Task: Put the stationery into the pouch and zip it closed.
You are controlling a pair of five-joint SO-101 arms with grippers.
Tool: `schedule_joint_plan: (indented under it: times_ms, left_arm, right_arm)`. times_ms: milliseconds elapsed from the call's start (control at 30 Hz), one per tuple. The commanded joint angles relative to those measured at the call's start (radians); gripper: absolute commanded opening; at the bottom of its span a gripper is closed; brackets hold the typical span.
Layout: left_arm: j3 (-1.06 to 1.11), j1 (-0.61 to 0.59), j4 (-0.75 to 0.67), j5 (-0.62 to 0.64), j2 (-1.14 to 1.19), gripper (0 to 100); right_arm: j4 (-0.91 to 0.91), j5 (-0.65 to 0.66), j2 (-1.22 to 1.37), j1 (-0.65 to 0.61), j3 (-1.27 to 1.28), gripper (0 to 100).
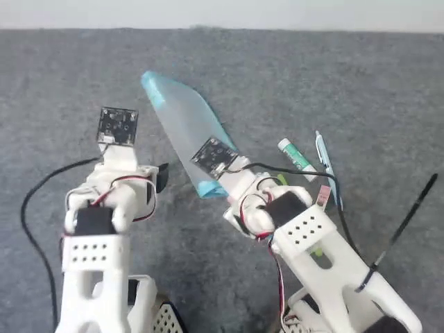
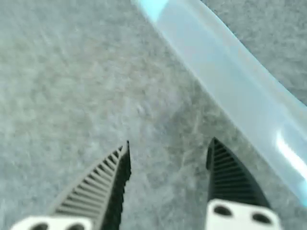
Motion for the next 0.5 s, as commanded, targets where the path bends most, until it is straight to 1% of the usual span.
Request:
schedule_joint_plan:
  times_ms: [0,100,200,333,467]
  left_arm:
    - [-0.007,0.043,0.034,-0.017,-0.084,25]
    - [-0.007,0.106,0.084,-0.018,-0.117,29]
    - [0.012,0.184,0.103,-0.043,-0.137,30]
    - [0.077,0.29,0.055,-0.087,-0.141,30]
    - [0.125,0.313,-0.017,-0.089,-0.141,30]
  right_arm:
    - [-0.002,-0.026,0.015,0.073,-0.086,0.7]
    - [-0.01,-0.028,0.039,0.087,-0.094,0.7]
    - [-0.01,-0.031,0.051,0.087,-0.095,0.7]
    - [0.007,-0.054,0.05,0.09,-0.121,0.7]
    - [0.042,-0.054,0.05,0.067,-0.157,0.7]
